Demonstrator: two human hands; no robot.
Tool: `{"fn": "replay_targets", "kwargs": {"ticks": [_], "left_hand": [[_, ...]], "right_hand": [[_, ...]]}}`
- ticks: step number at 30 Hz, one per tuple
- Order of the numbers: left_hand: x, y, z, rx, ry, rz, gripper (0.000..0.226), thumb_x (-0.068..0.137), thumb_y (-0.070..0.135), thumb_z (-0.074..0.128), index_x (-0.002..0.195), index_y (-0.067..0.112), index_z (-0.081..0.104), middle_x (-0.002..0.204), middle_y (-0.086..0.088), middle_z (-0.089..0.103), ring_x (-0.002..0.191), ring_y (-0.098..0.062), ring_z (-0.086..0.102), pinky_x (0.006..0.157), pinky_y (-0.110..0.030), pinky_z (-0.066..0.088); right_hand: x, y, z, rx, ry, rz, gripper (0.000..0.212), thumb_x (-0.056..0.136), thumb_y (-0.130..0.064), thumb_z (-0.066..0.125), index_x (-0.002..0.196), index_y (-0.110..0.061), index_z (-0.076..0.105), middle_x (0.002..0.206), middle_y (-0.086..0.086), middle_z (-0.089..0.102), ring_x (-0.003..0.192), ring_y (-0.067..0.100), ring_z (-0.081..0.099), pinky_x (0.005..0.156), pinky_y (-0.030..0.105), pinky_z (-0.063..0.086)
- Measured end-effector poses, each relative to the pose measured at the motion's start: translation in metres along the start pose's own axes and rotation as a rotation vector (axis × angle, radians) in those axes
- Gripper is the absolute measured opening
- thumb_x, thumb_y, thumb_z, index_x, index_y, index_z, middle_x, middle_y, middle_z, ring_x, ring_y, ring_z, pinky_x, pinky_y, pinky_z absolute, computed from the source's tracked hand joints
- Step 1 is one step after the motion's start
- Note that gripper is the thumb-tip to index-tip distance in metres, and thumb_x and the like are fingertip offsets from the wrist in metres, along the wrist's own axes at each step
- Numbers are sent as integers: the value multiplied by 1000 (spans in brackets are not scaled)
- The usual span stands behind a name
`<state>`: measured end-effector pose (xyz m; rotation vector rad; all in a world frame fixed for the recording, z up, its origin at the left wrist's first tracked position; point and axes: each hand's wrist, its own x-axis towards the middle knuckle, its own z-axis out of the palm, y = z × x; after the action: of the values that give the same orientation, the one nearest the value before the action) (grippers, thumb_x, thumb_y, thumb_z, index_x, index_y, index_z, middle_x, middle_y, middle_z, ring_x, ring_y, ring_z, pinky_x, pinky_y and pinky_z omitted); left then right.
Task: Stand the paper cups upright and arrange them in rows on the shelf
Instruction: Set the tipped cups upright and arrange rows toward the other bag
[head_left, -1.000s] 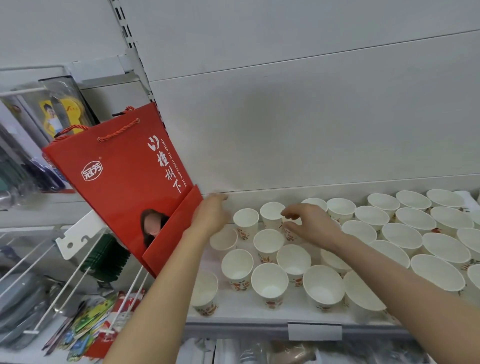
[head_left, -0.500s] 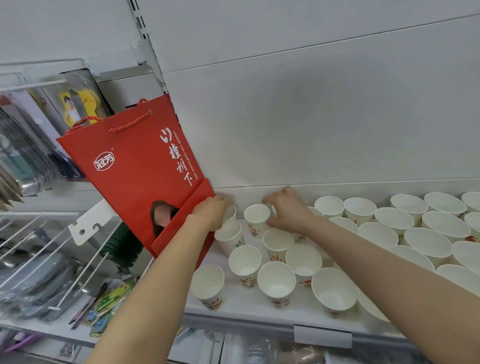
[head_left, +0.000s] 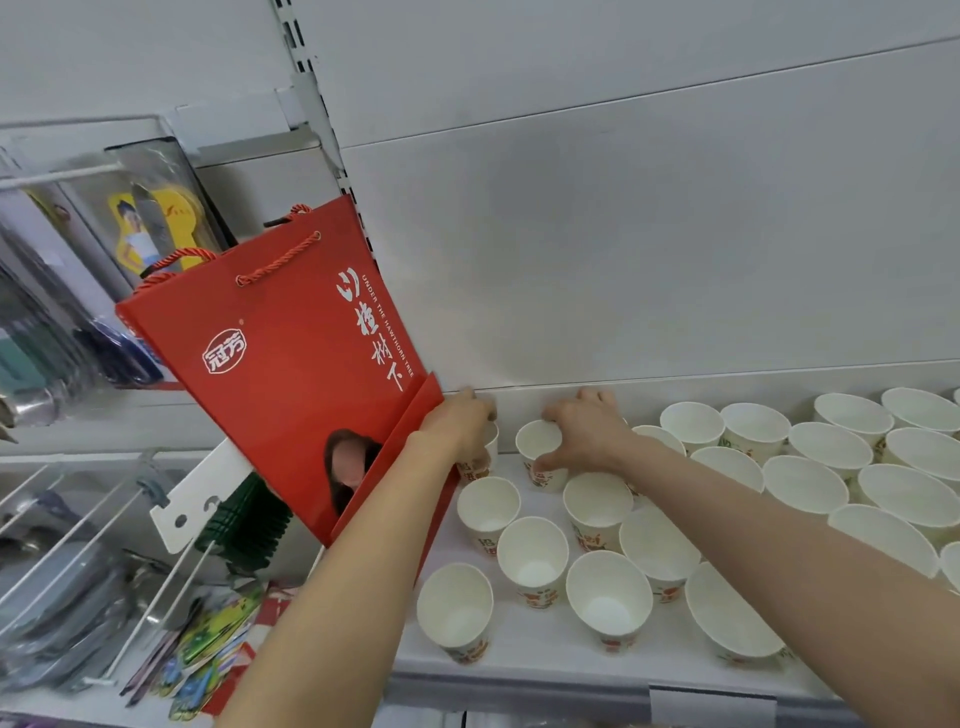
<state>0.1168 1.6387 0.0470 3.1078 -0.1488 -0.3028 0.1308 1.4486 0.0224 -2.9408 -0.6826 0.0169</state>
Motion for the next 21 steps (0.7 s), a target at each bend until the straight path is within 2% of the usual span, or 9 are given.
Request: {"fn": "replay_targets", "kwargs": {"ticks": [3, 5, 7, 10, 14, 16, 19, 21], "left_hand": [[-2, -1, 1, 81, -5, 3, 72, 72, 13, 80, 135, 22, 46, 133, -8, 38, 122, -31, 42, 94, -43, 47], [-5, 0, -1, 143, 3, -6, 75, 71, 11, 81, 136, 19, 43, 134, -9, 40, 125, -33, 42, 93, -44, 47], [-7, 4, -4, 180, 37, -25, 69, 74, 11, 78, 133, 15, 43, 133, -12, 44, 123, -34, 45, 92, -44, 47], [-8, 7, -3, 169, 54, -32, 60, 78, 9, 72, 130, 13, 43, 132, -14, 47, 122, -35, 49, 91, -42, 47], [-9, 9, 6, 98, 58, -19, 63, 80, 7, 66, 135, 12, 36, 134, -16, 41, 122, -36, 45, 92, -42, 45], [-10, 9, 9, 76, 86, -20, 65, 79, 8, 68, 136, 11, 35, 134, -15, 39, 121, -36, 45, 90, -41, 45], [-14, 7, 9, 31, 92, -29, 72, 77, 9, 72, 137, 12, 34, 135, -13, 38, 118, -34, 48, 89, -41, 46], [-18, 2, 7, -56, 85, -44, 83, 71, 11, 78, 140, 16, 34, 141, -10, 34, 119, -33, 50, 92, -41, 48]], "right_hand": [[2, 3, 1, 8, 7, 22, 58, 67, -65, 67, 106, -22, 60, 102, 2, 63, 105, 26, 41, 88, 37, 26], [3, 5, 2, 70, 3, 40, 55, 66, -64, 67, 103, -24, 60, 100, 1, 62, 105, 27, 39, 84, 37, 25], [3, 6, 4, 131, -3, 43, 55, 67, -62, 68, 106, -26, 59, 100, 1, 61, 106, 27, 38, 82, 36, 25], [3, 6, 5, 182, -17, 43, 58, 69, -59, 69, 117, -28, 57, 107, 3, 61, 112, 28, 36, 88, 37, 26], [2, 5, 4, 196, -30, 30, 66, 72, -54, 70, 130, -31, 50, 119, 2, 59, 119, 27, 37, 95, 38, 26], [2, 4, 5, 191, -8, 7, 63, 70, -54, 72, 125, -29, 53, 114, -1, 62, 114, 25, 41, 93, 39, 26], [0, 8, 1, 257, 76, 6, 56, 64, -58, 76, 105, -23, 60, 98, -3, 65, 102, 23, 49, 88, 39, 30], [-4, 19, -9, 328, 155, 57, 56, 66, -55, 76, 109, -23, 63, 107, -4, 66, 107, 23, 53, 93, 39, 33]]}}
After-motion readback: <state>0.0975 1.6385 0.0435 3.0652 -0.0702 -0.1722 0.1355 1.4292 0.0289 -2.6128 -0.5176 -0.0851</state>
